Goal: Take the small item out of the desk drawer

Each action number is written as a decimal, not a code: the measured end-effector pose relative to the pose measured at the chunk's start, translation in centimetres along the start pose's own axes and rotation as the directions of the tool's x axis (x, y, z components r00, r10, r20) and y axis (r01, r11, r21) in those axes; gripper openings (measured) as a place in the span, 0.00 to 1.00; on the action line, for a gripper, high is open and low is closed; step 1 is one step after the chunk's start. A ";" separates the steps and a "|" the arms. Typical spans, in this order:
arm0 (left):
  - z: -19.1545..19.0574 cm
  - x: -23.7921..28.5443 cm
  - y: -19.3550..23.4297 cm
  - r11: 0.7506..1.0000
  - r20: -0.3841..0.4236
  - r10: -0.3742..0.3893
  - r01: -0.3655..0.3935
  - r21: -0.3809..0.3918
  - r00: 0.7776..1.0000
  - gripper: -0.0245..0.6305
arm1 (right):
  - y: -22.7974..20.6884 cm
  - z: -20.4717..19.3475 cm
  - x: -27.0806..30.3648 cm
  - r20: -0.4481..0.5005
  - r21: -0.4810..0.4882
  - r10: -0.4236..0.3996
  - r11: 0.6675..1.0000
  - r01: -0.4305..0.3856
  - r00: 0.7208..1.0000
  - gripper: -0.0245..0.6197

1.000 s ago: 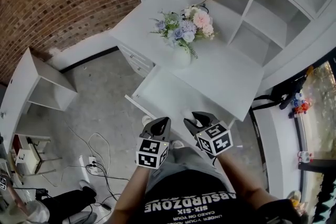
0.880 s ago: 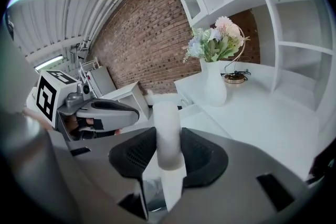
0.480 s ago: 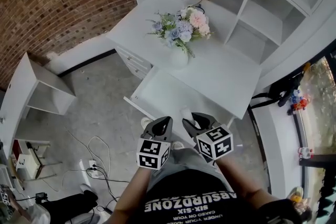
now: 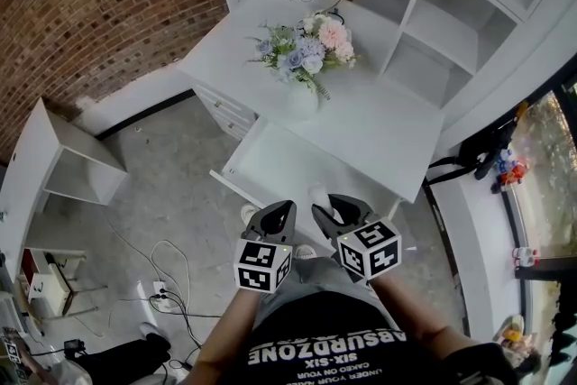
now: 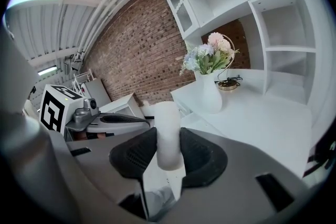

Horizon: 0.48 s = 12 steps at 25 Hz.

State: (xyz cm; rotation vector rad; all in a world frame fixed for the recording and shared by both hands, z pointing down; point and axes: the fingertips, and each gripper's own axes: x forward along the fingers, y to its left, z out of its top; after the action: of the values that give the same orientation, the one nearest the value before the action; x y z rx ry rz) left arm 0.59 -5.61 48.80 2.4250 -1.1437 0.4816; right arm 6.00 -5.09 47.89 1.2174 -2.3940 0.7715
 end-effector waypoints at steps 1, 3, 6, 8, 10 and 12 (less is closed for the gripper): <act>0.1 0.0 0.0 1.000 0.002 -0.002 0.002 0.000 1.000 0.05 | 0.0 0.1 0.0 0.002 0.001 -0.001 1.000 0.001 1.000 0.25; 0.2 0.0 0.0 1.000 0.004 -0.006 0.006 -0.001 1.000 0.05 | 0.1 0.2 0.0 0.003 0.000 -0.004 1.000 0.004 1.000 0.25; 0.3 0.1 -0.1 1.000 0.002 -0.013 0.013 0.001 1.000 0.05 | 0.2 0.2 0.0 0.002 0.004 -0.007 1.000 0.007 1.000 0.25; 0.3 0.1 -0.1 1.000 0.001 -0.018 0.018 0.002 1.000 0.05 | 0.3 0.3 0.0 0.003 0.008 -0.008 1.000 0.008 1.000 0.25; 0.3 0.1 -0.2 1.000 0.001 -0.023 0.023 0.003 1.000 0.05 | 0.3 0.3 -0.1 0.004 0.014 -0.009 1.000 0.009 1.000 0.25; 0.4 0.1 -0.2 1.000 0.001 -0.024 0.024 0.005 1.000 0.05 | 0.3 0.2 -0.1 0.005 0.021 -0.010 1.000 0.010 1.000 0.25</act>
State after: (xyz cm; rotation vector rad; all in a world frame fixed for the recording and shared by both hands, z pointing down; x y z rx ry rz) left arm 0.89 -5.79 48.48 2.4407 -1.1136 0.4755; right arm 5.79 -5.03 47.59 1.2400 -2.3883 0.7933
